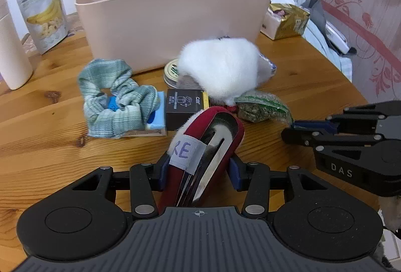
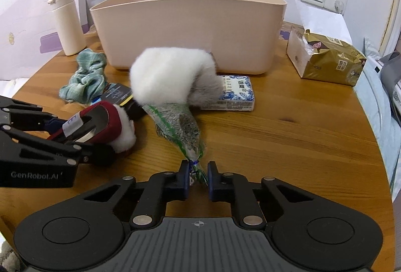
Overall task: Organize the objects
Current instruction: 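Close left tool on red Hello Kitty clip while right tool grips green snack bag's tail, then lift and carry the clip in left tool while right tool carries the bag to basket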
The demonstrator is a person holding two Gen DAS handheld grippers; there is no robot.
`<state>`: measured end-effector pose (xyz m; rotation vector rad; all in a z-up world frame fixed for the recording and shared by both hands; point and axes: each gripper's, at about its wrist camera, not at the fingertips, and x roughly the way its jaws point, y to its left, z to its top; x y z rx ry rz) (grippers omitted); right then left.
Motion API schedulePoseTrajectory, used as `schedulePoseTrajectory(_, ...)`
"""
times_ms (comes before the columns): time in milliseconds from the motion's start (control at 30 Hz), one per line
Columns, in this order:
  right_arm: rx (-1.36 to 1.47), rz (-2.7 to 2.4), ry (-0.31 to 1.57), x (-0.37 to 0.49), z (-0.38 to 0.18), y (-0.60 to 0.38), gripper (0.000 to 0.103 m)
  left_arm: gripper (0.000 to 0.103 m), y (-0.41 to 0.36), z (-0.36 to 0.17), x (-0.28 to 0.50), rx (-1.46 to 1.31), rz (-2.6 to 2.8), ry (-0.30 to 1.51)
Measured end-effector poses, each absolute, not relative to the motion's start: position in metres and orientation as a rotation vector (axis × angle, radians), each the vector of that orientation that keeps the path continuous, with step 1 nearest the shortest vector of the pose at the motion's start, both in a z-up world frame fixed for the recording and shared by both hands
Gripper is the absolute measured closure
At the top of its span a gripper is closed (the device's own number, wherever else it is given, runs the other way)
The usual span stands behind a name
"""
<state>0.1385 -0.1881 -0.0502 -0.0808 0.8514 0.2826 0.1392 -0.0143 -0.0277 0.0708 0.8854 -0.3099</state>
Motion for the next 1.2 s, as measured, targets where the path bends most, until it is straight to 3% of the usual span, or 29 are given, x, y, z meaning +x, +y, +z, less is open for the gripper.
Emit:
schedulePoseTrajectory(533,-0.046,0.303,0.771,0.112,-0.025,-0.193,0.092,0.056,-0.005,-0.004,0.119,0.029,-0.295,0.827)
schedulePoseTrajectory(1200,-0.018,0.238,0.595,0.126,0.038,-0.207,0.092,0.056,0.012,0.064,0.147,0.05,-0.253,0.647)
